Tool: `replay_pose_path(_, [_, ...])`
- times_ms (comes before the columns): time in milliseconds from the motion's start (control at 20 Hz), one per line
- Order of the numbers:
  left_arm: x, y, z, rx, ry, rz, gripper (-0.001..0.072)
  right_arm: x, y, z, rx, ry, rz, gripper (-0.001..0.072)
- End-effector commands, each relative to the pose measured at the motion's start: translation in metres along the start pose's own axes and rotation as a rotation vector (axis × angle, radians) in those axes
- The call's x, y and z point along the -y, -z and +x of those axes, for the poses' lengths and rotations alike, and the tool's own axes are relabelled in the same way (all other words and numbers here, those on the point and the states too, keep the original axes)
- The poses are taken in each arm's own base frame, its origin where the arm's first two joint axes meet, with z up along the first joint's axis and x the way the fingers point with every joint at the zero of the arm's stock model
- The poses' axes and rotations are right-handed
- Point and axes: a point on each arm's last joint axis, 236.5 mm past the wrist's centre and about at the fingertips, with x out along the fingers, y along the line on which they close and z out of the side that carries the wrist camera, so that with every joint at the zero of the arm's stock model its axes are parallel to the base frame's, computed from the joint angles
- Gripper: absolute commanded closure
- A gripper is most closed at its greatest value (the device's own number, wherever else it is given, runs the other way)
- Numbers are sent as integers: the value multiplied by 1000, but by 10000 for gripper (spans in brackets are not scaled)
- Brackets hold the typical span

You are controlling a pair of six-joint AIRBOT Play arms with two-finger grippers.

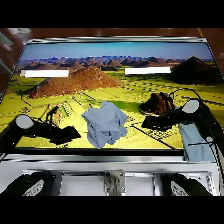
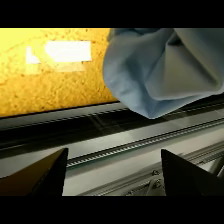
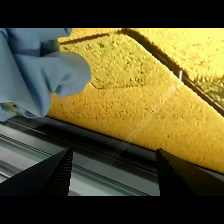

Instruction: Fold the shirts.

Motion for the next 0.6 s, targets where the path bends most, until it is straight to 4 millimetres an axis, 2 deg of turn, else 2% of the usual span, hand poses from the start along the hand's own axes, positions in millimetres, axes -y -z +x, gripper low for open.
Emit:
replay_pose_path(0, [10,5,40,52,89,-84,14,-9,-2,7,21,-58,30,78])
replay_pose_path(100, [15,4,56,51,91,-82,16,-9,-2,8,21,-58,30,78])
replay_pose_path(200, [11,14,77,-1,65,-82,66,-9,-2,8,23,-58,31,78])
replay_pose_path(250, [9,13,86,-1,58,-100,67,-9,-2,8,24,-59,34,78])
replay_pose_path(350, [19,3,94,34,100,-111,76,-10,-2,7,23,-61,44,78])
replay_pose_path(400, [22,1,97,41,119,-114,109,-10,-2,7,22,-62,51,78])
replay_pose_path(550, [14,9,109,-11,104,-145,161,-10,-3,7,25,-62,66,78])
